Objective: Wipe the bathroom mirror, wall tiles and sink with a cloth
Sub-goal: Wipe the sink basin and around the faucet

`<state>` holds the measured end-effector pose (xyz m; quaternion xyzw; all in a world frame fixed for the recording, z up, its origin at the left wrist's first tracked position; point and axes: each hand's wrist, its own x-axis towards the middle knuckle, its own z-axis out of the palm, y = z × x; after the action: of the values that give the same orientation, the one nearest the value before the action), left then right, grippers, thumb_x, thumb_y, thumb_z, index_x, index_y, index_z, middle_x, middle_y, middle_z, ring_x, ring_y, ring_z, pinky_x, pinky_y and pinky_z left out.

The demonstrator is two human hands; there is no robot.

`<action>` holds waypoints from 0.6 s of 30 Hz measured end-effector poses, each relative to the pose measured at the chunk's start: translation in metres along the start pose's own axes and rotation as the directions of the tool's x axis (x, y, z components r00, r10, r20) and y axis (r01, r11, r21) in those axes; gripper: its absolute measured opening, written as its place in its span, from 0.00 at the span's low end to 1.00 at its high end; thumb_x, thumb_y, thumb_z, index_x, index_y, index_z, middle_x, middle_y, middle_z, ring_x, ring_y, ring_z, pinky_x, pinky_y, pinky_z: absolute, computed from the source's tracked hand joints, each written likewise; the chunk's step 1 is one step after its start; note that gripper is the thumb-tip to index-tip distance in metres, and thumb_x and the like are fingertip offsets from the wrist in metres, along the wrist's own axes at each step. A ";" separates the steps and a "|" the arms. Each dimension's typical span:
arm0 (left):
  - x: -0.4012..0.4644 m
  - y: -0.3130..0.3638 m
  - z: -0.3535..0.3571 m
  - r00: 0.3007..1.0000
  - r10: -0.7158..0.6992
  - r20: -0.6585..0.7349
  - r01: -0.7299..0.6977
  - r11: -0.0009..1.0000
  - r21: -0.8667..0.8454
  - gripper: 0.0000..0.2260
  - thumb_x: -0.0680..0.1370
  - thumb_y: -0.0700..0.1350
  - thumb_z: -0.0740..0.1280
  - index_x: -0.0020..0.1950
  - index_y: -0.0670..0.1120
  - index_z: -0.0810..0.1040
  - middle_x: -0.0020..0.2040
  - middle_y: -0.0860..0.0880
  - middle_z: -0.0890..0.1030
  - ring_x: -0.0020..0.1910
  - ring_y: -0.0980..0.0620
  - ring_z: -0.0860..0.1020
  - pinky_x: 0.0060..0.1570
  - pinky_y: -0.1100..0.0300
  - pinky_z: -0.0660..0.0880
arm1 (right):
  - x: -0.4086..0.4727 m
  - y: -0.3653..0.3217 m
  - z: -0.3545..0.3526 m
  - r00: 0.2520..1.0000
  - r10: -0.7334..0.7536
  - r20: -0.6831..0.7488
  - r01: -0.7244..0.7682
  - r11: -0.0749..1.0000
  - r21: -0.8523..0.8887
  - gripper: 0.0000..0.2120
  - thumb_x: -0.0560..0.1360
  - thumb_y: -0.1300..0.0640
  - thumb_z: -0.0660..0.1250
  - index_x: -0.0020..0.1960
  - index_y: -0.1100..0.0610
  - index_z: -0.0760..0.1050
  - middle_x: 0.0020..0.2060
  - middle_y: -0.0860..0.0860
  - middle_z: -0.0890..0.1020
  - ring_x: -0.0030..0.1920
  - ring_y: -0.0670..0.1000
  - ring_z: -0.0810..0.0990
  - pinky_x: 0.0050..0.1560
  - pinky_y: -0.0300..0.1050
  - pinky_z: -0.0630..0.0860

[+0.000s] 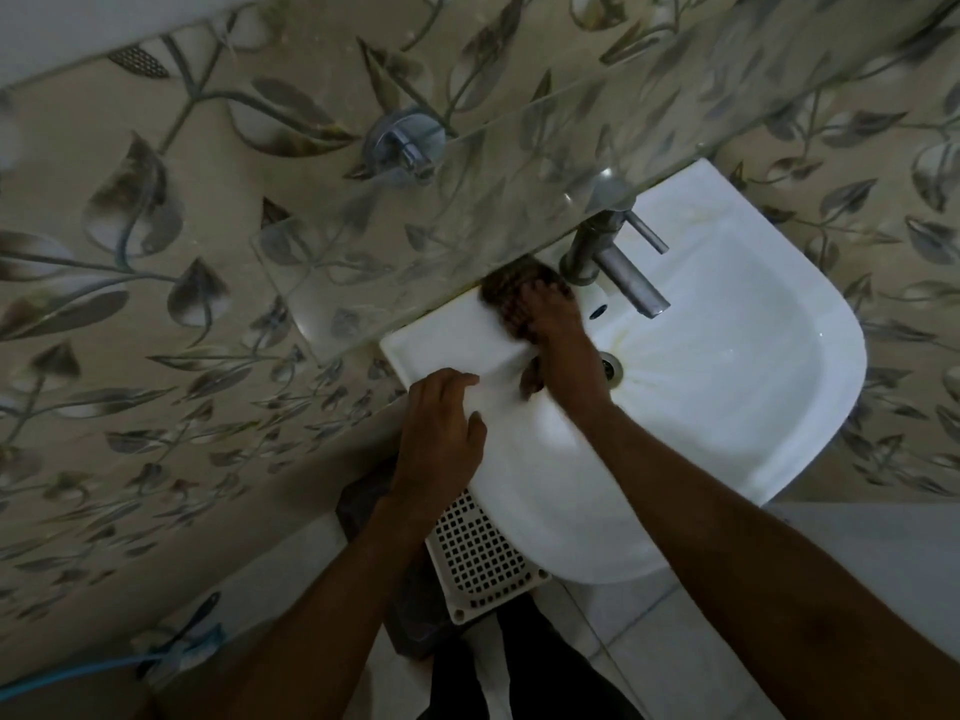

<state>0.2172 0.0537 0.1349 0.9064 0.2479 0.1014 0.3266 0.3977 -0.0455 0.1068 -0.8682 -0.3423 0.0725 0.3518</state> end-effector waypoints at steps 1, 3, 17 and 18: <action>-0.001 -0.002 0.000 1.000 0.013 0.007 -0.013 1.000 0.016 0.19 0.75 0.38 0.69 0.66 0.43 0.75 0.65 0.44 0.75 0.65 0.48 0.67 0.68 0.56 0.65 | 0.003 0.001 -0.007 0.996 0.078 -0.038 -0.077 0.997 0.021 0.33 0.76 0.67 0.69 0.78 0.54 0.64 0.79 0.54 0.63 0.79 0.54 0.59 0.80 0.50 0.56; -0.002 -0.005 0.001 0.999 0.025 0.021 -0.026 0.999 0.031 0.20 0.75 0.38 0.70 0.67 0.43 0.75 0.65 0.44 0.75 0.65 0.48 0.66 0.68 0.58 0.63 | 0.000 0.002 -0.002 0.986 0.066 -0.153 -0.063 0.998 0.021 0.36 0.72 0.77 0.64 0.77 0.60 0.63 0.77 0.60 0.64 0.79 0.61 0.60 0.78 0.60 0.59; 0.035 0.028 0.015 0.986 0.058 0.155 -0.060 0.998 0.009 0.22 0.80 0.42 0.67 0.74 0.45 0.70 0.72 0.44 0.71 0.71 0.46 0.68 0.72 0.55 0.63 | -0.022 0.012 -0.011 0.992 0.081 -0.101 -0.075 0.996 0.058 0.33 0.77 0.73 0.60 0.78 0.56 0.57 0.78 0.59 0.61 0.79 0.60 0.59 0.76 0.63 0.62; 0.036 0.032 0.016 0.985 0.057 0.160 -0.059 0.998 0.008 0.22 0.79 0.42 0.67 0.74 0.45 0.70 0.72 0.44 0.72 0.71 0.45 0.68 0.72 0.55 0.63 | -0.025 0.010 -0.008 0.998 0.024 -0.065 -0.021 0.999 0.043 0.32 0.78 0.73 0.58 0.79 0.56 0.56 0.78 0.60 0.61 0.79 0.61 0.59 0.77 0.63 0.61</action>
<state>0.2654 0.0427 0.1439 0.9205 0.1949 0.0364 0.3368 0.3869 -0.0712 0.1033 -0.8664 -0.3193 0.0553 0.3800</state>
